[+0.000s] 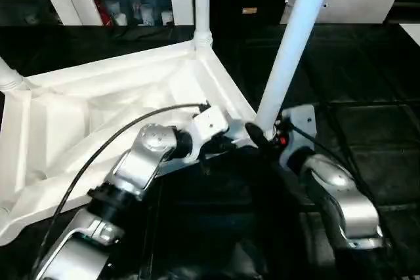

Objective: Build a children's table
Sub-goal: Rotate leg to tighten

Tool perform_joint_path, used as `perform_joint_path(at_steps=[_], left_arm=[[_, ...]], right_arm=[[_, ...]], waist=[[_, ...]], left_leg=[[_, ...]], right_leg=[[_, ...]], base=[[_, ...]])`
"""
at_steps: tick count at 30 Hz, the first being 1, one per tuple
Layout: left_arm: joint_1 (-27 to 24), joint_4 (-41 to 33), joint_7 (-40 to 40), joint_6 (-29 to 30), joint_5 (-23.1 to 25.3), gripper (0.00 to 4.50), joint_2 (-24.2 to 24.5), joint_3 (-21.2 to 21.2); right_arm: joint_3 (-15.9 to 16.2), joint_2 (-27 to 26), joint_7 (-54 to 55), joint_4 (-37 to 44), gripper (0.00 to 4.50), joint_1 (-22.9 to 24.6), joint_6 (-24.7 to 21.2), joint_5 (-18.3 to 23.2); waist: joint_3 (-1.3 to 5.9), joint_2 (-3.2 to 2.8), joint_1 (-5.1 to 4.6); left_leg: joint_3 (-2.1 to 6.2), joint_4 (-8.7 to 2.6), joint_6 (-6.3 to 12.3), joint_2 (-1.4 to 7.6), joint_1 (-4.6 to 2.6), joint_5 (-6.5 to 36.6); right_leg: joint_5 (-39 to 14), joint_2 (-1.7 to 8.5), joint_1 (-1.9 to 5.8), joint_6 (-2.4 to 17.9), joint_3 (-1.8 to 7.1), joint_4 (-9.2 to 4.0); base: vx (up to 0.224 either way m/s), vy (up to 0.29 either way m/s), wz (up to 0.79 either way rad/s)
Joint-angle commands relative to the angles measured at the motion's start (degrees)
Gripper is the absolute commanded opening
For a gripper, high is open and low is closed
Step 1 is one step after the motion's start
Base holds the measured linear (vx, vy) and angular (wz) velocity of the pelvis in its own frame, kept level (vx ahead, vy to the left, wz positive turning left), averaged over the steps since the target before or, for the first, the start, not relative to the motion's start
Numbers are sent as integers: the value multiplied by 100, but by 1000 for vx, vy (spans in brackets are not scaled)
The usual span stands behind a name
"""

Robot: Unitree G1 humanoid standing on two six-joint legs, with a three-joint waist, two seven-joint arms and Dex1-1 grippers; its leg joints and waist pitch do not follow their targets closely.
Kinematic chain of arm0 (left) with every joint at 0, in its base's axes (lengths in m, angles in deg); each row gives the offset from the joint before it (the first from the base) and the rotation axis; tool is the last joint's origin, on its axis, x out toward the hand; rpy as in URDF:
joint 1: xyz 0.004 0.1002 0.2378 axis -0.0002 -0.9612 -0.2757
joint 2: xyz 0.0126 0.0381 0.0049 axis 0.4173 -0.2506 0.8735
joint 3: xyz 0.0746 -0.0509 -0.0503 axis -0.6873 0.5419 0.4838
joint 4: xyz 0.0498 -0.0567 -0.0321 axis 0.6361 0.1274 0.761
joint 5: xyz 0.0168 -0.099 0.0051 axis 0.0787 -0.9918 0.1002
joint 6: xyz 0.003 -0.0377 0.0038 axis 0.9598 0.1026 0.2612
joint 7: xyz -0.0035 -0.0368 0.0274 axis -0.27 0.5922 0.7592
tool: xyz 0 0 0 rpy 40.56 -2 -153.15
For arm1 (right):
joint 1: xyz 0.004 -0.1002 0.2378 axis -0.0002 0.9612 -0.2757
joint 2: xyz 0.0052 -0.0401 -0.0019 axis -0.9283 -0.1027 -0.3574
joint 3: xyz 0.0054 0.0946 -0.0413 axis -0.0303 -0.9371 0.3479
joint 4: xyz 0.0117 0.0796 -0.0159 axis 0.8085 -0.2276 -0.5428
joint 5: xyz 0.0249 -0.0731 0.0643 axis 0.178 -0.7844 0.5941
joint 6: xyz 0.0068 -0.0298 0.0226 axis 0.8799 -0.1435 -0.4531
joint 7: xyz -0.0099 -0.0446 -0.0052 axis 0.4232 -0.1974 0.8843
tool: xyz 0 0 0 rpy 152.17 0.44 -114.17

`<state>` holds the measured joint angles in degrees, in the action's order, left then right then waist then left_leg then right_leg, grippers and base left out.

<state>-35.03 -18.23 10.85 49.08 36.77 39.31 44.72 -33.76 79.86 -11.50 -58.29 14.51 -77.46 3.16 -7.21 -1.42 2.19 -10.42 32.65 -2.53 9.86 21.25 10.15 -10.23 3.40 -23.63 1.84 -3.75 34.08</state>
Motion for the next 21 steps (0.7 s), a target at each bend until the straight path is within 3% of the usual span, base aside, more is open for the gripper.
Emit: perform_joint_path(at_steps=[1,3,7,9,10,14,15,16,17,18,19,20,21], left_arm=[[-132,-287,-21,-199,-415,55,-132,238],[-260,-506,-40,-154,-627,68,-175,357],[-511,-1124,-81,110,-980,101,-125,530],[-711,-1596,-127,435,-1001,128,31,542],[-787,-1769,-125,580,-994,139,95,545],[-944,-2025,71,857,-862,160,256,612],[-1248,-2403,357,1184,-738,171,474,781],[-1445,-2664,421,1371,-765,180,613,859],[-1575,-2838,454,1495,-788,188,705,908],[-1806,-3162,448,1694,-899,193,805,1015],[-2019,-3454,446,1887,-985,193,888,1119],[-2230,-3762,452,2087,-1038,202,976,1204],[-2511,-4162,473,2375,-1092,212,1074,1304]], right_arm=[[-220,118,-225,243,394,98,59,193],[-306,315,-368,376,416,261,147,300],[-481,544,-657,800,446,387,1,608],[-508,710,-905,1159,450,416,-373,1003],[-478,777,-1025,1267,450,433,-413,1097],[-294,921,-1321,1479,450,470,-514,1303],[-66,1022,-1599,1707,450,514,-687,1598],[50,985,-1589,1745,450,492,-708,1611],[125,951,-1569,1763,450,472,-717,1603],[258,829,-1475,1678,450,368,-660,1481],[386,705,-1370,1550,450,244,-577,1316],[499,611,-1293,1449,450,121,-545,1222],[656,534,-1247,1327,450,-39,-555,1138]], waist=[[518,140,30],[520,172,45],[465,210,18],[437,209,11],[402,175,13],[393,168,8],[362,110,18],[393,137,0],[373,148,-20],[336,59,-21],[361,100,-69],[328,65,-58],[316,69,-57]], left_leg=[[100,-255,651,294,1,365],[90,-245,645,286,9,403],[99,-271,604,304,1,664],[99,-275,588,293,-17,762],[112,-288,568,296,-13,826],[115,-292,503,298,-25,870],[128,-306,467,285,-32,944],[149,-301,446,323,-4,853],[156,-315,455,311,27,842],[156,-329,428,303,-9,948],[159,-321,376,307,-4,941],[155,-340,364,300,-10,988],[147,-343,322,312,-48,1081]], right_leg=[[-559,497,423,1242,340,-332],[-834,520,428,1209,331,-355],[-1426,477,360,998,309,-408],[-1696,467,334,875,312,-443],[-1825,465,322,825,313,-458],[-1945,442,291,736,313,-477],[-2074,451,269,729,311,-496],[-1754,459,324,808,315,-442],[-1738,449,324,799,308,-439],[-1871,451,267,810,304,-456],[-1828,455,283,871,307,-446],[-1913,441,253,881,308,-472],[-1983,435,226,899,321,-488]], base=[[0,0,0],[0,0,0],[0,0,0],[0,0,0],[0,0,0],[0,0,0],[0,0,0],[0,0,0],[0,0,0],[0,0,0],[0,0,0],[0,0,0],[0,0,0]])
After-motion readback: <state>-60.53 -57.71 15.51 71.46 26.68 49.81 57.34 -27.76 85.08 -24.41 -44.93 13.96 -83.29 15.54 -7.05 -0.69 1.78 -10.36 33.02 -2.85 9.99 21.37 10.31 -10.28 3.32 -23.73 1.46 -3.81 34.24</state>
